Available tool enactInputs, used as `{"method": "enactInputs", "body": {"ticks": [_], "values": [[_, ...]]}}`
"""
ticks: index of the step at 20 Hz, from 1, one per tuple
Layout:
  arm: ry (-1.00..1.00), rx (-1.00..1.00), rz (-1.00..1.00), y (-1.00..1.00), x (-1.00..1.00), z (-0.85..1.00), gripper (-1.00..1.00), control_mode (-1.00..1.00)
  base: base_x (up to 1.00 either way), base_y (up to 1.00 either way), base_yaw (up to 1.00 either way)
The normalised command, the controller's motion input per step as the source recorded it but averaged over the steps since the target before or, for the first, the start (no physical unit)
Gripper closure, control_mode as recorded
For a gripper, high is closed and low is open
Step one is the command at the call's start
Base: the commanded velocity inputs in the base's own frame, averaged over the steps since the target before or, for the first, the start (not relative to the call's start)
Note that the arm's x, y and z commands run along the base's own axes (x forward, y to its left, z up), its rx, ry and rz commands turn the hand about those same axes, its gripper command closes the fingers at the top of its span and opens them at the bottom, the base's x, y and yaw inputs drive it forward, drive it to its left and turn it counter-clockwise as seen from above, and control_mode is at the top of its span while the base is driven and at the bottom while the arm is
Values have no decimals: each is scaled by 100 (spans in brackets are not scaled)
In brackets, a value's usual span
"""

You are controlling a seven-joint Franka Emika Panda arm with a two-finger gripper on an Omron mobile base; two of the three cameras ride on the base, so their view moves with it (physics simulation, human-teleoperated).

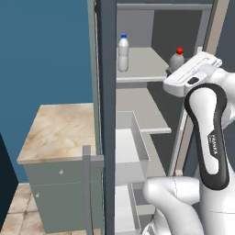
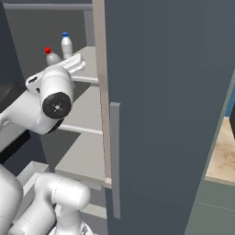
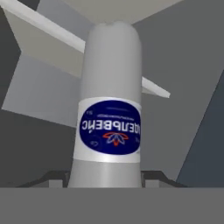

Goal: Take the bottled waters from the counter and place them in the freezer to freeze. Close the freezer door after placing the bottles.

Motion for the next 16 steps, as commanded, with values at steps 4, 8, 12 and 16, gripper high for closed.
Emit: {"method": "enactInputs", "body": {"ticks": [4,8,12,16], "values": [[0,19,-15,28,2,29,100,-100,0,0,0],[8,30,-13,6,1,42,100,-100,0,0,0],[3,5,-3,0,1,5,100,-100,0,0,0],[0,0,0,0,15,0,100,-100,0,0,0]]}}
